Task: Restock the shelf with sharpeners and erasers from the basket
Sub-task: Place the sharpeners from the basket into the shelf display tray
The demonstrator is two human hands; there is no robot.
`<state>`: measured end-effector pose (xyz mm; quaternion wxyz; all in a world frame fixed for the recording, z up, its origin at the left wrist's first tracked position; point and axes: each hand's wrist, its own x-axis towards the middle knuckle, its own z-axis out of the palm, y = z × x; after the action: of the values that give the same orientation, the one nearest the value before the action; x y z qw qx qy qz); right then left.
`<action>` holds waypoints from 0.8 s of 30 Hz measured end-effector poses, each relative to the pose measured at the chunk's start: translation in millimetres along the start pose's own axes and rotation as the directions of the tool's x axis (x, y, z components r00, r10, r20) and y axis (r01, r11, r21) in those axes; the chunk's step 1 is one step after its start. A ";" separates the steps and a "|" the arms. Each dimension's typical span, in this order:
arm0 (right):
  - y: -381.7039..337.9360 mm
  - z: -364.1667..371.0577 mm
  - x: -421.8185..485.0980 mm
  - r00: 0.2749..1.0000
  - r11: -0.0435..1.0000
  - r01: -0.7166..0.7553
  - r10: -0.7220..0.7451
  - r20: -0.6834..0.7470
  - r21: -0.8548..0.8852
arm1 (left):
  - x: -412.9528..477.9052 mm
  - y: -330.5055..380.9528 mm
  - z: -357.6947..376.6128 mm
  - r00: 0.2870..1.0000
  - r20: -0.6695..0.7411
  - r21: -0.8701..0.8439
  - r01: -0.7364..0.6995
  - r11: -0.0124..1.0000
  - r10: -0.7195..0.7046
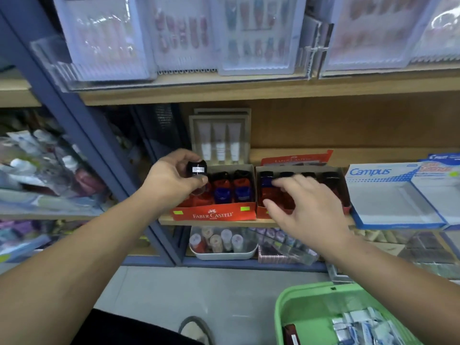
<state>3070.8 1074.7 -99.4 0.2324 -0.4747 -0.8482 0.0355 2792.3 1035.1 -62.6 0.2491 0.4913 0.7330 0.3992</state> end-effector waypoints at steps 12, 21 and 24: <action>-45.0 45.6 31.5 0.997 0.984 -0.035 0.021 0.078 0.174 | 49.5 -45.8 -4.9 0.995 -0.039 0.283 -0.079 0.956 0.094; -28.0 52.4 35.1 0.984 0.998 0.057 -0.058 0.167 0.009 | 52.3 -50.5 -8.4 0.999 0.035 0.450 -0.043 0.892 0.031; -23.3 49.1 37.5 0.986 0.998 0.063 -0.063 0.154 0.008 | 54.1 -50.2 -11.8 0.997 0.070 0.481 -0.052 0.875 0.021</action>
<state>3014.9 1100.7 -123.0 0.1679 -0.4431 -0.8781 0.0659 2735.9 1070.8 -96.2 0.1342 0.5639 0.7917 0.1931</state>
